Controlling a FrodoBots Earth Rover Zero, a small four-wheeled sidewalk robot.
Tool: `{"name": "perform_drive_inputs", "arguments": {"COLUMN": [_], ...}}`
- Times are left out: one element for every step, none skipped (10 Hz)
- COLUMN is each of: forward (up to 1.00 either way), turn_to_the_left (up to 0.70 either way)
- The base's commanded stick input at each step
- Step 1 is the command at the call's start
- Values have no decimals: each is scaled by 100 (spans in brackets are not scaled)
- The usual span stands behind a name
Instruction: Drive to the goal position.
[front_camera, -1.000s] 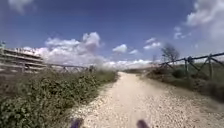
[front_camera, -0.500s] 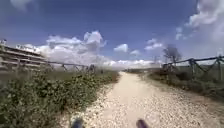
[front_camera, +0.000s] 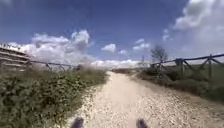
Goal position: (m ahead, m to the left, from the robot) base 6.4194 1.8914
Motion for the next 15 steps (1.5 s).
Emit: {"name": "perform_drive_inputs", "arguments": {"forward": [60,60,60,60,60,60,60,60,60,60,60,60,60,60,60], "turn_to_the_left": [0,-23,-59,-56,-42,0,0,0,0,0,0,0,0,-30,-47]}}
